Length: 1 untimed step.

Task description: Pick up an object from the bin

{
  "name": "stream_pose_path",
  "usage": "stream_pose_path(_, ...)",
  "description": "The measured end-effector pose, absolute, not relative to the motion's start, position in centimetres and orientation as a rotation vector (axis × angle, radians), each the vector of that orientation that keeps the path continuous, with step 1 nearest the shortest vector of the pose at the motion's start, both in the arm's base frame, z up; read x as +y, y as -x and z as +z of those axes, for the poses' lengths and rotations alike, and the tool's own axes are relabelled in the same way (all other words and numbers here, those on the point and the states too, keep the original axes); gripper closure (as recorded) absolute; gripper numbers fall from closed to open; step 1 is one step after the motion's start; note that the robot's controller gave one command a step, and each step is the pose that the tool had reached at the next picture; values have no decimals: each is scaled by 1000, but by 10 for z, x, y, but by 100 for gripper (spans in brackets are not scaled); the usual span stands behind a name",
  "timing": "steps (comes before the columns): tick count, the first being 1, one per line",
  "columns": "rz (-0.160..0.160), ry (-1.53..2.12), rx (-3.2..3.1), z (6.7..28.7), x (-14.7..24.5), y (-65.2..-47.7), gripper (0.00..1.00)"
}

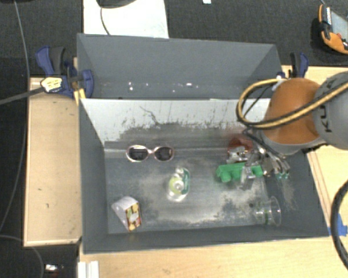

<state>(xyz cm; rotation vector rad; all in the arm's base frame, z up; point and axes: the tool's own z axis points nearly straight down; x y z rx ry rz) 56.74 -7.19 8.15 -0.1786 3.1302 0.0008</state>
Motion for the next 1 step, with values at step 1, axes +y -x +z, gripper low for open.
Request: stream_pose_path(1, 0, 180, 3126, 100, -72, -568, 100)
